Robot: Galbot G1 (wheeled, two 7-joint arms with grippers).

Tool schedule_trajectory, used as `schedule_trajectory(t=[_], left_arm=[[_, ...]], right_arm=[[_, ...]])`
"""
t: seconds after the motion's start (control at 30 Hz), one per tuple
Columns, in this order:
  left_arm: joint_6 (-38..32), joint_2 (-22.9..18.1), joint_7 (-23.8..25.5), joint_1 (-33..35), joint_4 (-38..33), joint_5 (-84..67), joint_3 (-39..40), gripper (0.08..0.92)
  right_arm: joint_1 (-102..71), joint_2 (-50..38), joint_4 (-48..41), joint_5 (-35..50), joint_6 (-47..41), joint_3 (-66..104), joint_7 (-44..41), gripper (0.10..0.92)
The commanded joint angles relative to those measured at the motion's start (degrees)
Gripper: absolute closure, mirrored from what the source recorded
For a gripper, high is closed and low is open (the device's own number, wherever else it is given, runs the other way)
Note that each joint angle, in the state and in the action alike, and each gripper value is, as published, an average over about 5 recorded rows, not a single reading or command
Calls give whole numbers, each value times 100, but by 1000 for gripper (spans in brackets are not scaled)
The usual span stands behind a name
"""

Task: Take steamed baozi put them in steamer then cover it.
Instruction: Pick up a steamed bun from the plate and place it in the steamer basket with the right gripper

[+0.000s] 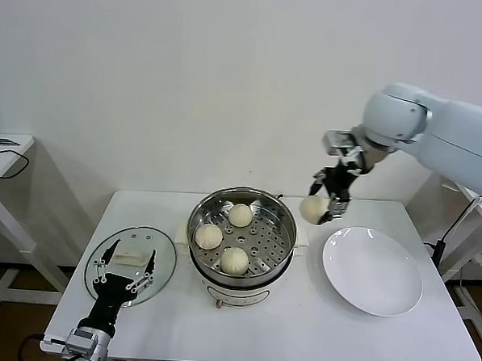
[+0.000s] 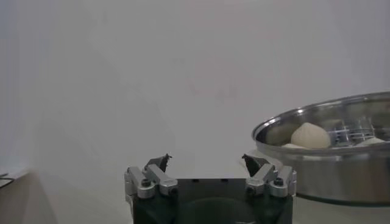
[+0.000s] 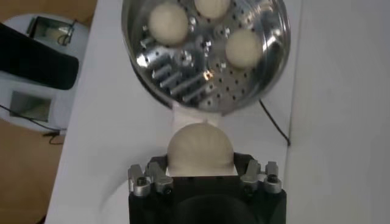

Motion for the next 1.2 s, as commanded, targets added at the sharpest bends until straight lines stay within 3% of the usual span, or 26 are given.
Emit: schedule_trajectory(t=[0.03, 0.6, 1.2], left_arm=[[-32, 17, 22, 2, 69, -105, -83, 177], [-36, 27, 47, 0, 72, -202, -160, 177], [-47, 20, 54, -24, 151, -204, -171, 177]], right_arm=[[-143, 1486, -280, 502, -375, -402, 236, 313], [-1184, 1807, -1120, -296, -359, -163, 205, 317], [-1689, 1942, -1619, -596, -381, 99, 212, 313]])
